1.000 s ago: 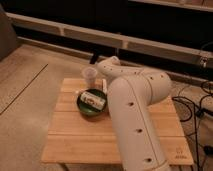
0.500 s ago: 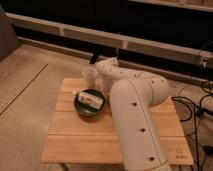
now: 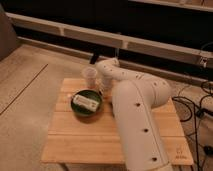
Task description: Push the eraser across the table
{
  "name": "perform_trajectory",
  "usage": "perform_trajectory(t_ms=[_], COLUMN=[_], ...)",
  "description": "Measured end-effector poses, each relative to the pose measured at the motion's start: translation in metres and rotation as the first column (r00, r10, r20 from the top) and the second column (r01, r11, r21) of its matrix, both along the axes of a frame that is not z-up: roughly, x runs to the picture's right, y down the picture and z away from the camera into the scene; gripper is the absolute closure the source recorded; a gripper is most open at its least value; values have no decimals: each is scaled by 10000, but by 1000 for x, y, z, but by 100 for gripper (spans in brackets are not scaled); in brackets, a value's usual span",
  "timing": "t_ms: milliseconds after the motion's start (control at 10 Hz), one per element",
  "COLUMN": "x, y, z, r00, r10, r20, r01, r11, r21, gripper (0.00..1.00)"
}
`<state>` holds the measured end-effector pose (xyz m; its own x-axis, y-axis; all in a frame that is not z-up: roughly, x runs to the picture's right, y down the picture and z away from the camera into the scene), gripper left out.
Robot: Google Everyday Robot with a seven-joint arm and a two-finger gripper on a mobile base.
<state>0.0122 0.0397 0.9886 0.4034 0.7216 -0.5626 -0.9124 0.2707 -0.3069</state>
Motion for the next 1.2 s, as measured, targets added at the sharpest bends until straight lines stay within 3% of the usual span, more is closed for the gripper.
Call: perform_trajectory(t_ms=[300,600,900,1200], x=[43,78,59,62], y=[-35,-71,-69,-67], z=[-6,-19,-39,-41], r00=[9942,9904,9869,9859], r10=[-1069,-1213,-1161,-1162], r20=[-97,-657,-1124,-1207], r01=[1073,1301,1316,1324], r11=[9910,9798,9811,9818], r21=[799,1516,1421,1360], gripper=[100,100,100,100])
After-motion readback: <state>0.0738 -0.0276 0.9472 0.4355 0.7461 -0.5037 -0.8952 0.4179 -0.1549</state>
